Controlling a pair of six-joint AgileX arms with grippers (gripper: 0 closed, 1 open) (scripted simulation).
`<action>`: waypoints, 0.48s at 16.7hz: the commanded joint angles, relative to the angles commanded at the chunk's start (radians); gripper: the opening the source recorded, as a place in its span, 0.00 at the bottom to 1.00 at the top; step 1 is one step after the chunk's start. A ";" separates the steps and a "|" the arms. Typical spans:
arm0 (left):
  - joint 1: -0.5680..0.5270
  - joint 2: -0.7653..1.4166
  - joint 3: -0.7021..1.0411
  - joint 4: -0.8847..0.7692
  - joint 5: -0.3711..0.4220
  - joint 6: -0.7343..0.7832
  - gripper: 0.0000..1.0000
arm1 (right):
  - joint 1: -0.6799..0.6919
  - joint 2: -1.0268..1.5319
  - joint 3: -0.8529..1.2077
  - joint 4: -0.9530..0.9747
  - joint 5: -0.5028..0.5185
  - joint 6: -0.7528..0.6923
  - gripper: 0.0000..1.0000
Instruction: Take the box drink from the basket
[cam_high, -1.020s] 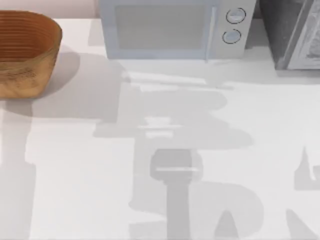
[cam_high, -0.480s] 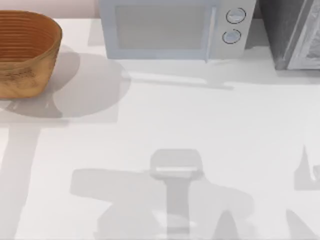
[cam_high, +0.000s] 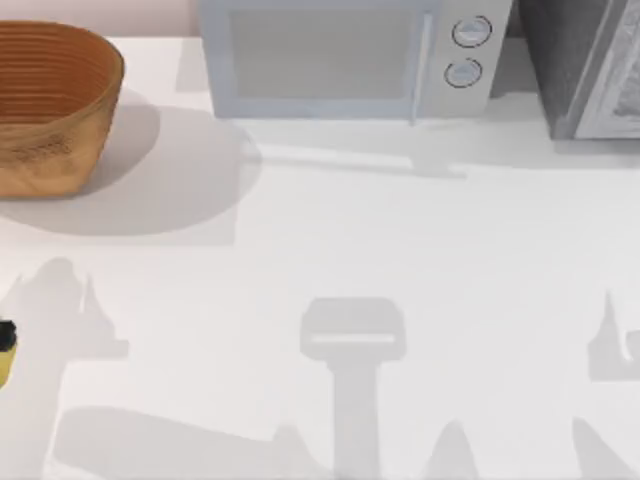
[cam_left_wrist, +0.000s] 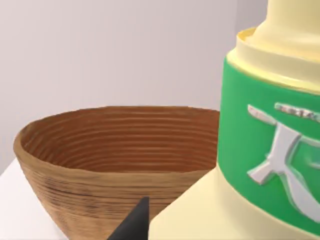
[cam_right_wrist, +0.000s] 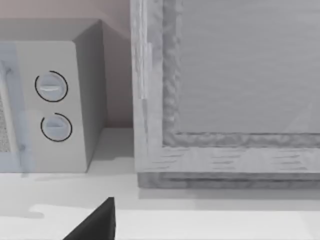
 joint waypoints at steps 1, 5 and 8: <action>-0.004 -0.048 -0.036 -0.018 -0.005 0.000 0.00 | 0.000 0.000 0.000 0.000 0.000 0.000 1.00; -0.013 -0.144 -0.105 -0.055 -0.016 -0.001 0.00 | 0.000 0.000 0.000 0.000 0.000 0.000 1.00; -0.013 -0.144 -0.105 -0.055 -0.016 -0.001 0.00 | 0.000 0.000 0.000 0.000 0.000 0.000 1.00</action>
